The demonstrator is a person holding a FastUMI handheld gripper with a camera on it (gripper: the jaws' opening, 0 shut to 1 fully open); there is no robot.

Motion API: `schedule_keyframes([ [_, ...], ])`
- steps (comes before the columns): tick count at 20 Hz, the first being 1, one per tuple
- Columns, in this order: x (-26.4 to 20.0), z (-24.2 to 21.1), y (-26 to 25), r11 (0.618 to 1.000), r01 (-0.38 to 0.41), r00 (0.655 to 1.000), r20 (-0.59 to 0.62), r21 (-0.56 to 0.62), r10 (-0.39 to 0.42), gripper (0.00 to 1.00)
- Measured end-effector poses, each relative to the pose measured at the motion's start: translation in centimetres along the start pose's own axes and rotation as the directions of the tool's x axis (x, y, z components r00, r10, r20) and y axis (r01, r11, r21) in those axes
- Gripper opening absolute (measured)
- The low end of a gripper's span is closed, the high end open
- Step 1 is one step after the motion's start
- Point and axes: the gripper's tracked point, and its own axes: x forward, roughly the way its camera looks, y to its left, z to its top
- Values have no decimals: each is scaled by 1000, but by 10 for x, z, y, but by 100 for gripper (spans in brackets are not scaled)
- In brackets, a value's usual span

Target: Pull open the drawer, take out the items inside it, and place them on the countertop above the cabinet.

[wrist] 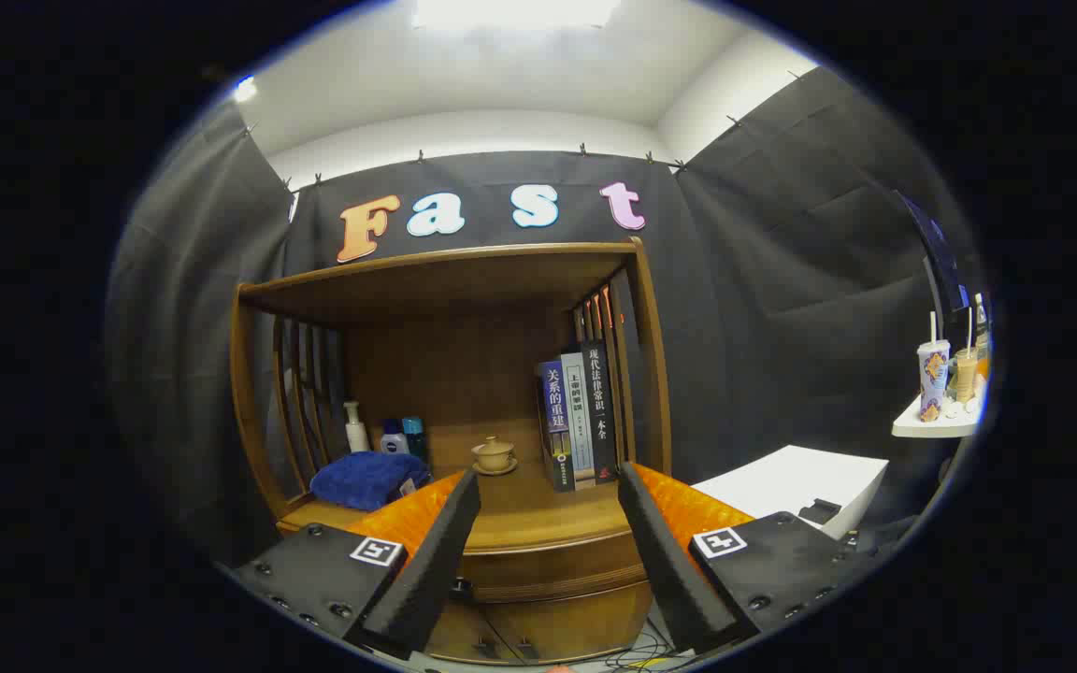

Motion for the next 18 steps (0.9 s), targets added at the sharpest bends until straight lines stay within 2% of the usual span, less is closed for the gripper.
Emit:
schedule_keyframes([
  [18,-3,3,4,1000,8,1000,13,-4,-8,97],
])
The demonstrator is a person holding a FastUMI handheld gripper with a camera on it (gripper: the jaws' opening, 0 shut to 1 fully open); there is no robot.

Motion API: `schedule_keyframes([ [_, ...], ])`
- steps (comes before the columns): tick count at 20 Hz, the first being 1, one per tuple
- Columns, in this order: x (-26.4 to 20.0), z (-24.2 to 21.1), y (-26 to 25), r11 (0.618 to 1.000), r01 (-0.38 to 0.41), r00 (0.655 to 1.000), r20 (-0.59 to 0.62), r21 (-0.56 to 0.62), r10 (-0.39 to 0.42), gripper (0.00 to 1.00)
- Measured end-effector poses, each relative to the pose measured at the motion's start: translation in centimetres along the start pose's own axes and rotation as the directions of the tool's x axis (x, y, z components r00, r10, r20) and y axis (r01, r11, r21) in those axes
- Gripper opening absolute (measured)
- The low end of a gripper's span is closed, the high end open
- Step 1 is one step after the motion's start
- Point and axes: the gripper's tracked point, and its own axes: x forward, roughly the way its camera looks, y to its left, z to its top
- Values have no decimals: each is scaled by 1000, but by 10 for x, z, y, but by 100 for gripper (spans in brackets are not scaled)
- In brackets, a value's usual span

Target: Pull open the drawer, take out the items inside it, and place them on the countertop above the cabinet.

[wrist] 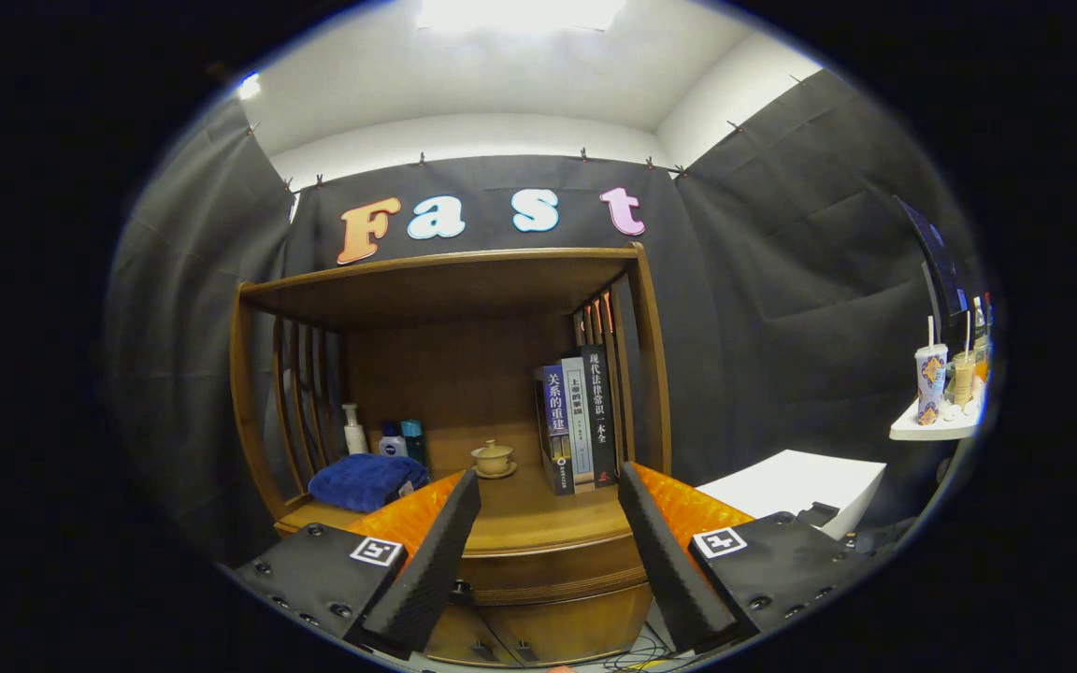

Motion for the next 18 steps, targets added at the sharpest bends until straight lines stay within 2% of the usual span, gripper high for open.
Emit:
schedule_keyframes([
  [11,3,0,15,1000,-24,1000,-2,14,24,97],
  [18,9,-16,20,999,-27,999,-22,27,27,97],
])
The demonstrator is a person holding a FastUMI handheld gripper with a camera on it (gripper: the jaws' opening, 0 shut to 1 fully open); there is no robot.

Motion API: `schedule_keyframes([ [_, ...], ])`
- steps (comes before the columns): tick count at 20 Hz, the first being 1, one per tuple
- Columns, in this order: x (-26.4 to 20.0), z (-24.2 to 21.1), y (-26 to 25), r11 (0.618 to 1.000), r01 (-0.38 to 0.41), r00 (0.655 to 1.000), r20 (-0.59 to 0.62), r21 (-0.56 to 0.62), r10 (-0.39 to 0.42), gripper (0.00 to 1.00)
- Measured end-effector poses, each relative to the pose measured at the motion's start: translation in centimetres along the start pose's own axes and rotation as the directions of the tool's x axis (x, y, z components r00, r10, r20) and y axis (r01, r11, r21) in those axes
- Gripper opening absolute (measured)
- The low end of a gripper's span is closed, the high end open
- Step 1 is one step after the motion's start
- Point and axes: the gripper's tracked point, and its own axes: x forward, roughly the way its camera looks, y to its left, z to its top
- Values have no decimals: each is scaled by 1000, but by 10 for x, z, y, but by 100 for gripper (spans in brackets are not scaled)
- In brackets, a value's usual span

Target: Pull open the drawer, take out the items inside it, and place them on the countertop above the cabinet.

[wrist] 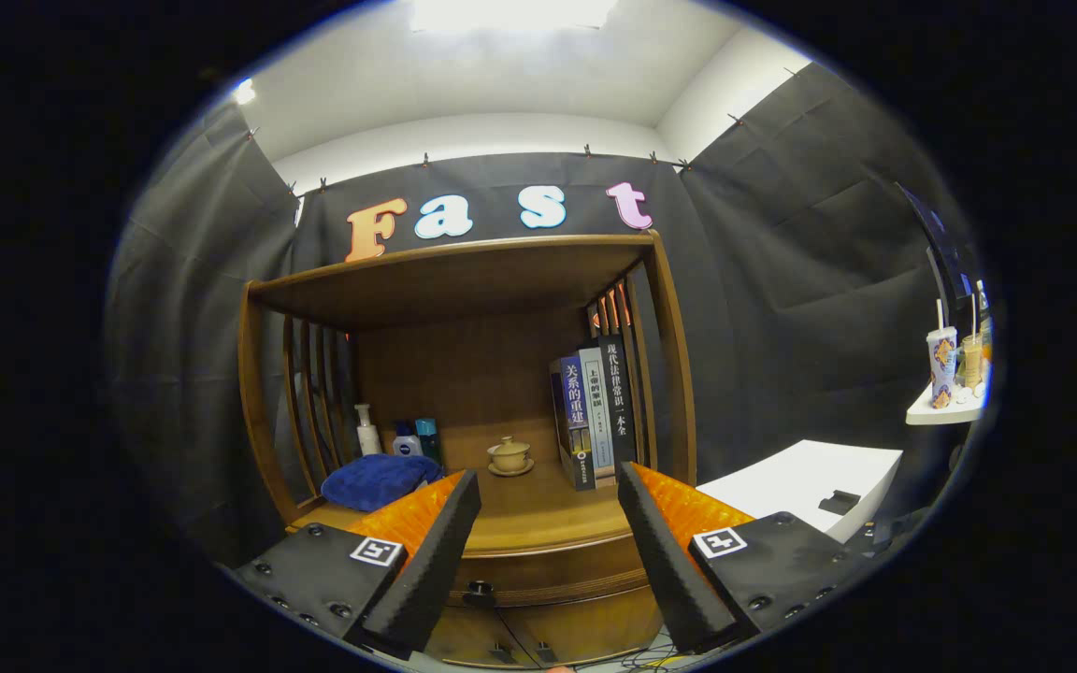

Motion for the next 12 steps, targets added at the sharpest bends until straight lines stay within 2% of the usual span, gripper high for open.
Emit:
schedule_keyframes([
  [7,8,-20,9,999,-20,1000,-7,29,20,97],
  [12,18,-43,28,997,-59,998,39,44,57,97],
])
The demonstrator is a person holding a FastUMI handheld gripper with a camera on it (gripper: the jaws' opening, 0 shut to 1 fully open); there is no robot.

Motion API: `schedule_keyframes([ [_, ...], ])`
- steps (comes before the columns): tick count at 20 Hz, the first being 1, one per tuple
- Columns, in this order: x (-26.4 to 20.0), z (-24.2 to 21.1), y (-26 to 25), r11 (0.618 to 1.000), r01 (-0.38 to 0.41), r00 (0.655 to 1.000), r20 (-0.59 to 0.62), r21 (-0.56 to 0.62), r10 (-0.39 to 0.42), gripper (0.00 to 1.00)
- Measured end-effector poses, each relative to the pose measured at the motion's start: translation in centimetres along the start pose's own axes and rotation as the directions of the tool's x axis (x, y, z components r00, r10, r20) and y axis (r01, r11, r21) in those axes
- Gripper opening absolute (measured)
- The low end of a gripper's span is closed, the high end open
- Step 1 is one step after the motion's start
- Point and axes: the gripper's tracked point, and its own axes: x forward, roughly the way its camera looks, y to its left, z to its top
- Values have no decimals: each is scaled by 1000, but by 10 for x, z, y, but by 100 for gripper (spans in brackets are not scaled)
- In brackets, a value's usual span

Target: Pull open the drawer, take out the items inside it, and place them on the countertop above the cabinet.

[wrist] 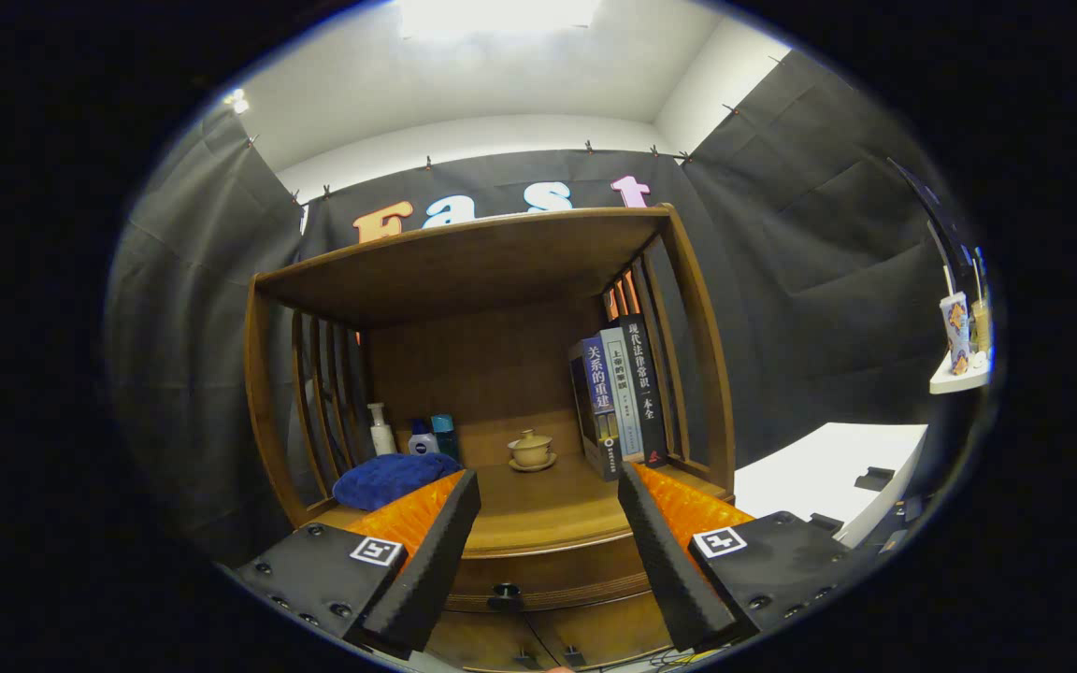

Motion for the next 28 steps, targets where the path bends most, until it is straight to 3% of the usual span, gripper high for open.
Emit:
schedule_keyframes([
  [8,27,-110,38,991,-88,990,-117,-98,77,97],
  [19,37,-150,39,991,-120,985,-134,-57,112,97],
  [27,49,-209,25,991,-114,966,-239,-66,95,97],
  [28,51,-216,25,991,-115,965,-247,-74,93,93],
])
